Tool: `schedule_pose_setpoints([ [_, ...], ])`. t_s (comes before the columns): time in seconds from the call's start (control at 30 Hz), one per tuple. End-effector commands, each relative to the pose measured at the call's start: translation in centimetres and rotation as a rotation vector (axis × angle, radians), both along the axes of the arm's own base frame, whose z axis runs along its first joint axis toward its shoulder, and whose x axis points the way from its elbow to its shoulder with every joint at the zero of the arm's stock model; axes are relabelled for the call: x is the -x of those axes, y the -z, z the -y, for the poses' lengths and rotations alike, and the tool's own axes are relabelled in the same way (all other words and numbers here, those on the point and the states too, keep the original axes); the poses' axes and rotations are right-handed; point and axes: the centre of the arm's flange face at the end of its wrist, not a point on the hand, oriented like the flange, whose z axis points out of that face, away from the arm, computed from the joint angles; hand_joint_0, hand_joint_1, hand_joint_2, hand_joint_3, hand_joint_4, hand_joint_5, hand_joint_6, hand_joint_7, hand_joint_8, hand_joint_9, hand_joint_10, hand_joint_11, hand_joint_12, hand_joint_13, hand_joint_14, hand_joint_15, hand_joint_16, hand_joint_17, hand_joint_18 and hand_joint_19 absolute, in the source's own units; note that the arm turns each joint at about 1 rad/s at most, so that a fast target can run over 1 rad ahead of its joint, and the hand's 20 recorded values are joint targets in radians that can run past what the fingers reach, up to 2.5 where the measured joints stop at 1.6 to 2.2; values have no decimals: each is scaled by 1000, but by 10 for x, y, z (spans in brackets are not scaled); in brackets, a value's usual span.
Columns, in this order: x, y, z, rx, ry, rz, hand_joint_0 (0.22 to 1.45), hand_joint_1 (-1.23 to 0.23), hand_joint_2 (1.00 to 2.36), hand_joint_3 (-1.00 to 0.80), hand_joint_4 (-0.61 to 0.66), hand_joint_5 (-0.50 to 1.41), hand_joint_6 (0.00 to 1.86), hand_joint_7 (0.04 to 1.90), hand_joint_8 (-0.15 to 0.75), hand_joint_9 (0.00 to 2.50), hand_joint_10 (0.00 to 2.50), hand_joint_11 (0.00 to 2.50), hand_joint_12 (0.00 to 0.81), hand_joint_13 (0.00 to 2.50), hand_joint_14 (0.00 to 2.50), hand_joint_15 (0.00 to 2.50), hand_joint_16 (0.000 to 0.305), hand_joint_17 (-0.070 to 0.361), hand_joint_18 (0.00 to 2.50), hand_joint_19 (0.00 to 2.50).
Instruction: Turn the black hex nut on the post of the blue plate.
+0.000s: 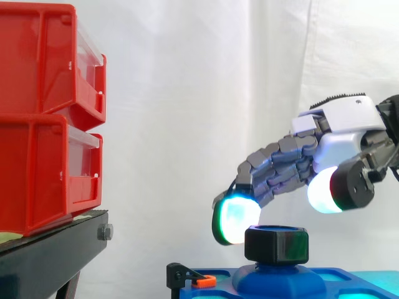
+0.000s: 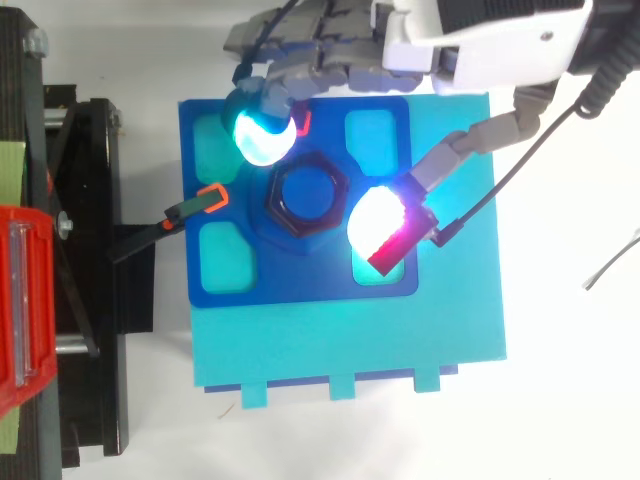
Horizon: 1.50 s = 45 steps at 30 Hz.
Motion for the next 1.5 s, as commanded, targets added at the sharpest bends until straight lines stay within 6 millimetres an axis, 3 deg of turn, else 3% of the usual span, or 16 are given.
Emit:
schedule_pose_setpoints([
  [0.0, -3, -11, 5, -9, -3, 15, 419, -560, 1000, -500, 254, -214, 502, 869, 320, 247, 0, 0, 417, 230, 0, 0, 56, 125, 153, 0],
  [0.4, -15, -19, -19, 1, 42, 34, 420, -560, 1000, -500, 254, -214, 502, 868, 321, 247, 0, 0, 416, 231, 0, 0, 55, 125, 155, 0],
  [0.7, -22, -16, -64, 10, 57, 4, 416, -572, 1000, -500, 255, -215, 502, 865, 323, 250, 0, 0, 417, 232, 0, 0, 56, 125, 154, 0],
  [0.9, -24, -15, -82, 14, 54, -10, 416, -563, 1000, -500, 256, -214, 502, 865, 323, 251, 0, 0, 417, 230, 0, 0, 56, 126, 154, 0],
  [1.47, -19, -11, -88, 18, 44, -54, 416, -555, 1000, -500, 259, -210, 502, 870, 323, 253, 0, 0, 417, 228, 0, 0, 56, 126, 148, 0],
])
